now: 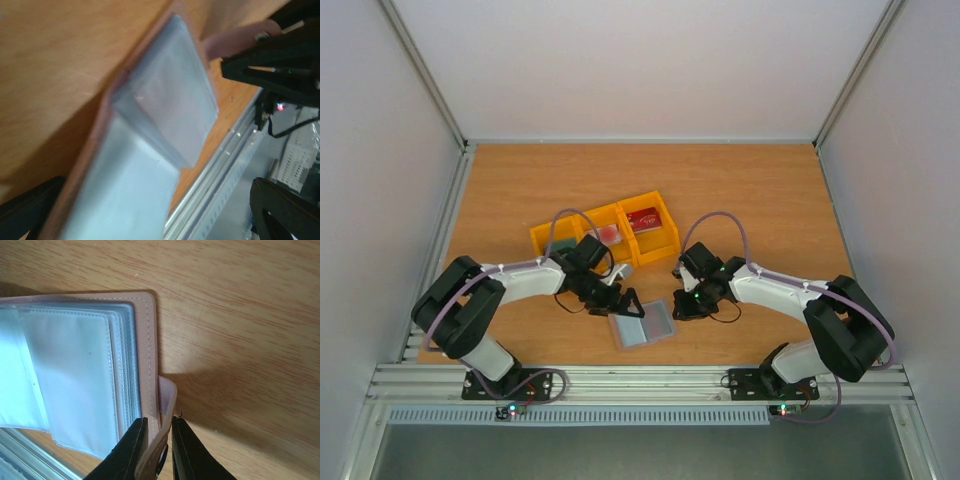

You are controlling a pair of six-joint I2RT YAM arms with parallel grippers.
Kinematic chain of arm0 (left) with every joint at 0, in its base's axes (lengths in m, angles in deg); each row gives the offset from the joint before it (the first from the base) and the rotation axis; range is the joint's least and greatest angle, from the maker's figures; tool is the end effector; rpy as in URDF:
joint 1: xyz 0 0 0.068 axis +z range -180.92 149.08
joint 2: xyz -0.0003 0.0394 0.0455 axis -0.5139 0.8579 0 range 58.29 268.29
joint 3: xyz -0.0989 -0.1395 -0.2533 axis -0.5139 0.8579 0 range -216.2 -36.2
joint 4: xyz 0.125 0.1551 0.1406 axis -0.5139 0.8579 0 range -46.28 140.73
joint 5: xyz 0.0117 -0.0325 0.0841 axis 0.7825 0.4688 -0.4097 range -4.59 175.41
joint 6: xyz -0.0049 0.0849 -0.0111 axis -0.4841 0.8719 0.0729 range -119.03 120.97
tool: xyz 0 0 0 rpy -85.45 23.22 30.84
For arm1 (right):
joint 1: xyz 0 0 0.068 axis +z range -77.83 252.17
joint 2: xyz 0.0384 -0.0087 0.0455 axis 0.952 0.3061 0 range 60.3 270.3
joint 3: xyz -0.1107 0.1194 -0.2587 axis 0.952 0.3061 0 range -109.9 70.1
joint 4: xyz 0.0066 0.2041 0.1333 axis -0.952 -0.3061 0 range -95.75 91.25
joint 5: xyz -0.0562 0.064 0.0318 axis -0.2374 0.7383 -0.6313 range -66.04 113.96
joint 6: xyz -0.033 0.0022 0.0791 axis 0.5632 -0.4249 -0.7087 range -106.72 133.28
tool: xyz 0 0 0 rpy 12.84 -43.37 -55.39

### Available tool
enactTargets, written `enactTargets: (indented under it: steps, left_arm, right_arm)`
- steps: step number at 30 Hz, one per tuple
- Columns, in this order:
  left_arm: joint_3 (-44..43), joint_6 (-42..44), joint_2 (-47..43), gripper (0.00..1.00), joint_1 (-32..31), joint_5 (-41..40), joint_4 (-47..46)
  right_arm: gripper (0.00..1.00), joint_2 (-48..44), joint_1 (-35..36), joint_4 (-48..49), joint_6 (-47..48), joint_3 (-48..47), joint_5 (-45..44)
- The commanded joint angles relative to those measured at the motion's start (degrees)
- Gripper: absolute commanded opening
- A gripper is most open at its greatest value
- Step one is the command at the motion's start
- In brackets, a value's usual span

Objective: Take the credit cards out of the card holder

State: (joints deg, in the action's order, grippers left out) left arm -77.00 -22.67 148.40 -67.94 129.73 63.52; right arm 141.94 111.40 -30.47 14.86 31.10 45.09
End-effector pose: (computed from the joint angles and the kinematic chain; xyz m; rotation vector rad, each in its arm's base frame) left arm 0.1752 -0.1982 0.1593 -0.5325 -2.7434 1.2388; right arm 0.1554 0.1618 0.1600 -1.0933 2.7237 0.6478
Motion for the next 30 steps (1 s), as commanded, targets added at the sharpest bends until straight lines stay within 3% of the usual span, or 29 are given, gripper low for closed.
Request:
enactTargets:
  steps: [1, 3, 6, 10, 14, 17, 20, 21, 24, 27, 30]
  left_arm:
    - [1.37, -0.92, 1.53, 0.97, -3.96, 5.82, -7.58]
    - [0.71, -0.65, 1.37, 0.94, -4.75, 7.92, -9.51]
    - [0.54, -1.20, 1.60, 0.77, -4.88, 7.97, -10.11]
    - [0.98, -1.82, 1.73, 0.44, -4.89, 7.50, -10.99]
    - [1.02, -1.53, 1.24, 0.04, -4.88, 7.15, -11.26]
    - [1.49, -0.81, -0.61, 0.00, -4.87, 6.80, -11.31]
    - [2.28, 0.42, -3.37, 0.00, -4.86, 7.01, -11.97]
    - [2.31, 1.62, -4.62, 0.00, -4.89, 7.44, -11.92]
    - [2.29, 16.81, -10.94, 0.00, -4.84, 5.20, -8.26]
    - [1.99, 31.92, -15.43, 0.00, -4.28, -0.23, -5.99]
    - [1.04, 38.91, -18.70, 0.00, -4.00, 6.55, -2.47]
  right_arm:
    - [0.16, -0.69, 0.34, 2.71, -2.51, 0.59, 1.32]
    - [0.16, -0.70, 0.41, 3.27, -4.01, 0.30, 1.58]
    - [0.16, -1.04, 0.34, 3.62, -4.84, 0.28, 1.81]
    - [0.16, -2.89, 0.27, 3.43, -5.94, 1.06, 1.19]
    - [0.16, -5.09, 0.30, 2.75, -5.99, 1.22, 0.87]
    - [0.16, -6.98, 0.08, 3.13, -5.36, 1.31, 1.85]
    - [0.22, -8.59, -0.28, 3.28, -3.37, 1.39, 2.89]
    - [0.27, -9.27, -0.42, 2.73, -2.66, 1.27, 2.54]
    - [0.45, -14.19, -2.45, 1.22, 1.05, 1.71, 2.44]
    - [0.73, -20.81, -5.05, 1.72, 4.41, 2.72, 4.54]
    - [0.83, -25.78, -6.04, 3.59, 8.86, 2.97, 8.06]
